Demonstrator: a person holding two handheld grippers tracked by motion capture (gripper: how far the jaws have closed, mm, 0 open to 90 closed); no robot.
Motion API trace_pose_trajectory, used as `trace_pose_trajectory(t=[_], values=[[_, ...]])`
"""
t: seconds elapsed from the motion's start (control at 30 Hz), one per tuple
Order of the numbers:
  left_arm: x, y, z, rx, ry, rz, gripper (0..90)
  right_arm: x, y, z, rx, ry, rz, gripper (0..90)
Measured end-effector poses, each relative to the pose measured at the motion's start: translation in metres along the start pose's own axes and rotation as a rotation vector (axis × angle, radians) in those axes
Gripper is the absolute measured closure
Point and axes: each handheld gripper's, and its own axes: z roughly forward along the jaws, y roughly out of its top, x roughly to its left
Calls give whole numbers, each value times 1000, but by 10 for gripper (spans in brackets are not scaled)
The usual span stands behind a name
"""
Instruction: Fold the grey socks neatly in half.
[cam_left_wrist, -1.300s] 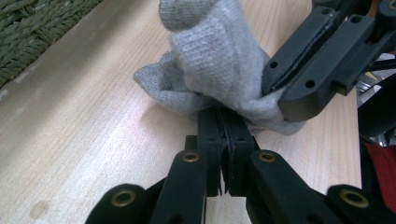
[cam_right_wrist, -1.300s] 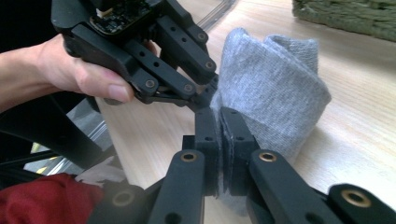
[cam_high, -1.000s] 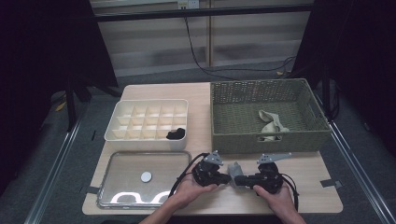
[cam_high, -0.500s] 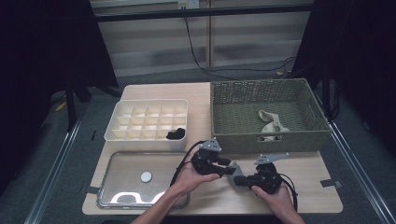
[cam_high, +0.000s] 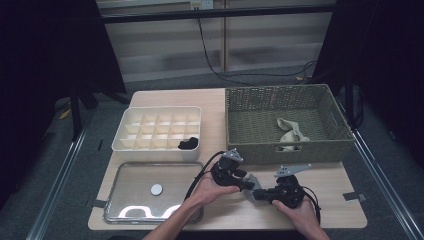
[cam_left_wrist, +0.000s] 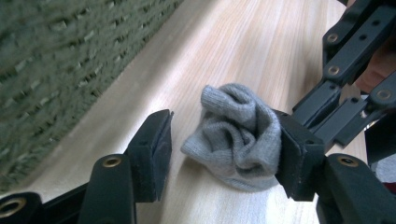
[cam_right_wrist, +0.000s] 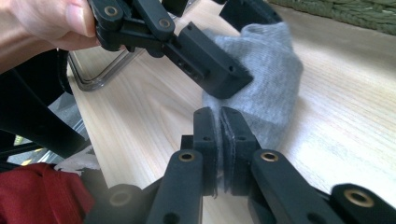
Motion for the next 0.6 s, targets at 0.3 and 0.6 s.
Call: trace_pose_trajectory(t=[0.3,0.6], values=[[-2,-4,4,17,-23,-6,429,0,-1,-6,20,-34,-7,836],[-5,-10,6,0,-47,-19,414,-2,-4,-10,25,-45,4,839]])
